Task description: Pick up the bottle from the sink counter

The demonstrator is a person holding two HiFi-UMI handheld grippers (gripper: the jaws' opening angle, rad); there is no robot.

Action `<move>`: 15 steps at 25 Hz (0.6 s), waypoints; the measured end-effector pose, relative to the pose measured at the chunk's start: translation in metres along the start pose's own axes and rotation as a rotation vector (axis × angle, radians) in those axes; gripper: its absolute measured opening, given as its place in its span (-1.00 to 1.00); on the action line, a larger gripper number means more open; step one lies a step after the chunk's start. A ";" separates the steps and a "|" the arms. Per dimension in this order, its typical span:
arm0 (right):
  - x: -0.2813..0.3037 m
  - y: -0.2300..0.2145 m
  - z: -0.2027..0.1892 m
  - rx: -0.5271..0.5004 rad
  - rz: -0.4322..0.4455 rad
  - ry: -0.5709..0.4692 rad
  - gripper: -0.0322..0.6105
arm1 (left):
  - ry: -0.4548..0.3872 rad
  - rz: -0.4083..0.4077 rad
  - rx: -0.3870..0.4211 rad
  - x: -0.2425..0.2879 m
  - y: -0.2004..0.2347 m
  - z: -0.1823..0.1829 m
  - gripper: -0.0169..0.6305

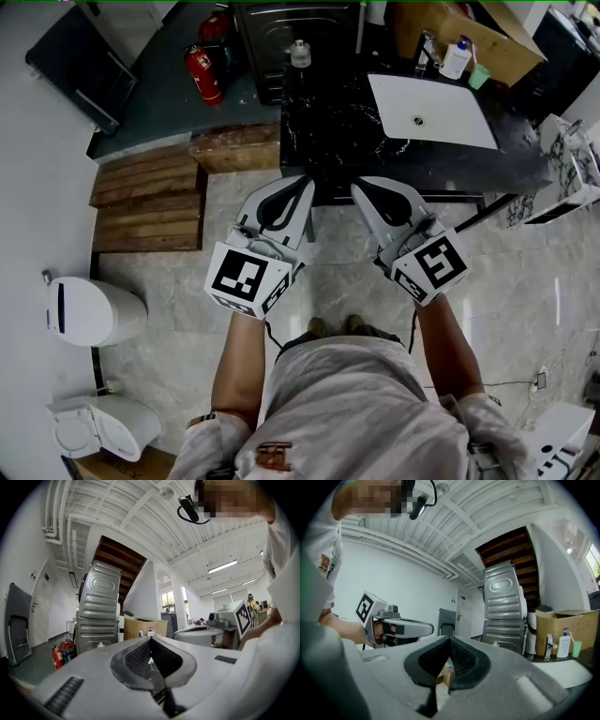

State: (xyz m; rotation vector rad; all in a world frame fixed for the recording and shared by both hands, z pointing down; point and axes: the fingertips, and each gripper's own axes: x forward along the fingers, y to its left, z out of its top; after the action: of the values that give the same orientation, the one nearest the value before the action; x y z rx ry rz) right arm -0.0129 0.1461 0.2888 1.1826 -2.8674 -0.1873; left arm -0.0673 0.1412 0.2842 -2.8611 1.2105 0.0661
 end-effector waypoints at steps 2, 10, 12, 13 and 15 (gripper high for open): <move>0.007 0.001 0.000 -0.005 -0.013 0.003 -0.89 | -0.005 -0.012 0.005 0.000 0.009 0.001 -0.94; 0.032 -0.002 -0.008 -0.022 -0.052 0.034 -0.89 | -0.018 -0.046 0.005 0.003 0.040 -0.004 -0.95; 0.038 -0.007 -0.008 -0.025 -0.059 0.038 -0.89 | -0.020 -0.049 0.005 0.007 0.048 -0.005 -0.94; 0.042 -0.011 -0.008 -0.027 -0.062 0.038 -0.90 | -0.021 -0.049 0.007 0.010 0.053 -0.004 -0.94; 0.049 -0.020 -0.008 -0.032 -0.065 0.035 -0.89 | -0.023 -0.046 0.009 0.016 0.063 -0.004 -0.94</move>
State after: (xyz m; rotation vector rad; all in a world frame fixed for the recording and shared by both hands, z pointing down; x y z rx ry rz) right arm -0.0331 0.0963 0.2940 1.2615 -2.7870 -0.2112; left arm -0.1008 0.0856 0.2863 -2.8704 1.1370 0.0922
